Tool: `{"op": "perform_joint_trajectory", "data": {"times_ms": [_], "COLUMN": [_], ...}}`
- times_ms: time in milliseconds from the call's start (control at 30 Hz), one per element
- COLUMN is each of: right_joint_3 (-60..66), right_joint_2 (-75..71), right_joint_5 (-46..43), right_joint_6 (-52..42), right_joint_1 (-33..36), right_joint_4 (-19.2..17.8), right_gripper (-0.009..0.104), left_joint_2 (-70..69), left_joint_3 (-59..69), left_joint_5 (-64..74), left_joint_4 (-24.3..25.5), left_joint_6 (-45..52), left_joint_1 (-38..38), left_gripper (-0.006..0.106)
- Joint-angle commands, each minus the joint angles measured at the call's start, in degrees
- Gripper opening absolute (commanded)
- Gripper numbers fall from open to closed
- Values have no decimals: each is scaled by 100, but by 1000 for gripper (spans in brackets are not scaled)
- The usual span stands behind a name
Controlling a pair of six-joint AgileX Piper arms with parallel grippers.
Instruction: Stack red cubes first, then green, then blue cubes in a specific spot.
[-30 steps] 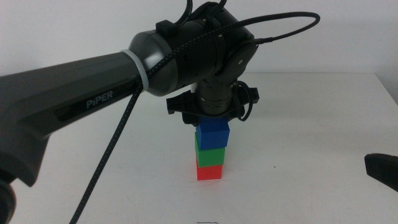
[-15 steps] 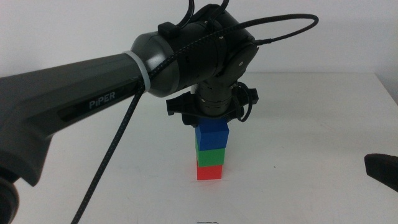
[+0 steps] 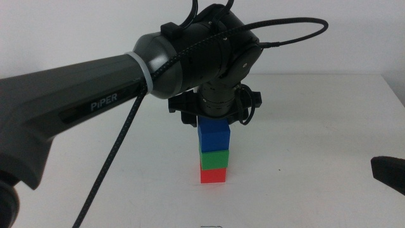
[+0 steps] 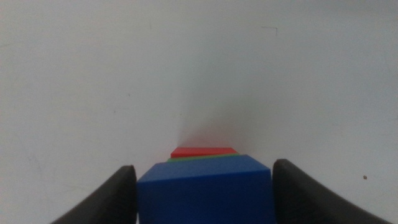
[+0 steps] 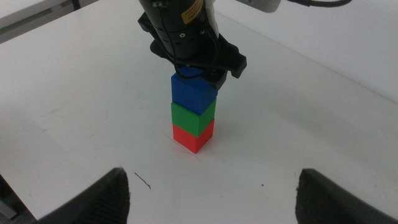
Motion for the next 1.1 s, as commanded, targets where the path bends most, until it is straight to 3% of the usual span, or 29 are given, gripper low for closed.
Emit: {"op": "perform_joint_trajectory", "data": {"times_ms": [0,367,600,733,933,1067], "right_joint_3": [-141,-141,-141,-141,-141,-141], "right_joint_2": [10,10,10,10,10,4], "right_joint_5": [-378,-378,-378,-378,-383,-377], "right_joint_6": [-52,-52,-52,-52,-52,-52], "right_joint_1": [-32,-32,-32,-32,-32,-32], "right_joint_4": [-89,-89,-89,-89,-89,-156], "right_gripper": [84,84,84,84,84,84], "left_joint_2": [-335,-766,-1872,-2541,-3577,-4377], "left_joint_3": [-187,-187,-187,-154,210,860], "left_joint_5": [-109,-98,320,1054,1021,590], "left_joint_4": [114,-82,-161,130,528,-468], "left_joint_6": [48,714,1946,2219,3109,4078], "left_joint_1": [-13,-13,-13,-2,185,1414], "left_gripper": [74,82,91,91,91,91]}}
